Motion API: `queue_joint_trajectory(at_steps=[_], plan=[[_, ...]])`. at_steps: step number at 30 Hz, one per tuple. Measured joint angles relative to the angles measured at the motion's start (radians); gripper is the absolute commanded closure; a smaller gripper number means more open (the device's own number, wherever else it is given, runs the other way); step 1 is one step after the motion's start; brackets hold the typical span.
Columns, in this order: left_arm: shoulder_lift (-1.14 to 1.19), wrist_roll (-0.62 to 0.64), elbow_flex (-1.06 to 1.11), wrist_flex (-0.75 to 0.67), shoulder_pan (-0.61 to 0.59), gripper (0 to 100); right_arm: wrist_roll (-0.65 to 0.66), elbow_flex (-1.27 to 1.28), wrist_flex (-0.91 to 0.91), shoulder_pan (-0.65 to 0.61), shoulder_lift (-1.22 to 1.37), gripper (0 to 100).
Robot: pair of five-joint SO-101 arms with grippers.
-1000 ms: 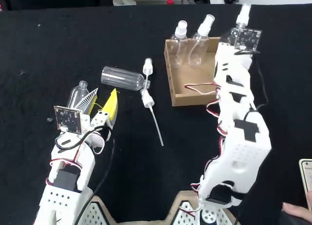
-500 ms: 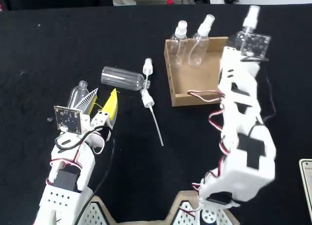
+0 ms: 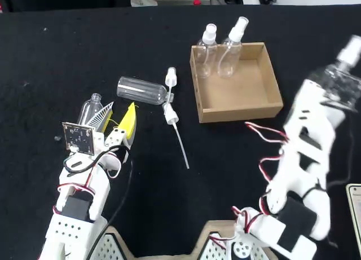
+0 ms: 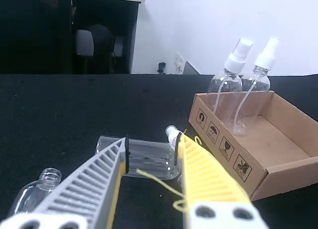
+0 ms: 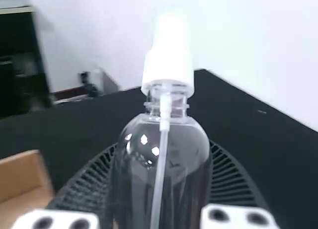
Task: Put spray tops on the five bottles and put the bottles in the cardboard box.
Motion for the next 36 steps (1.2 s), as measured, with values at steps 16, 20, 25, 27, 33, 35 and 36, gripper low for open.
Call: queue_joint_trajectory(at_steps=[16,20,25,27,33,35,36], plan=[[0.0,0.0,0.0,0.0,0.0,83,0.11,0.235,-0.051,0.141,-0.009,83.9],[0.0,0.0,0.0,0.0,0.0,83,0.12,0.324,-0.173,0.141,-0.009,84.0],[0.0,0.0,0.0,0.0,0.0,83,0.12,0.419,-0.247,0.141,-0.009,84.2],[0.0,0.0,0.0,0.0,0.0,83,0.12,0.42,-0.247,0.141,-0.011,84.2],[0.0,0.0,0.0,0.0,0.0,83,0.12,0.376,-0.138,0.141,-0.011,84.2],[0.0,0.0,0.0,0.0,0.0,83,0.12,0.347,-0.101,0.141,-0.011,84.3],[0.0,0.0,0.0,0.0,0.0,83,0.12,0.336,-0.092,0.141,-0.011,84.3]])
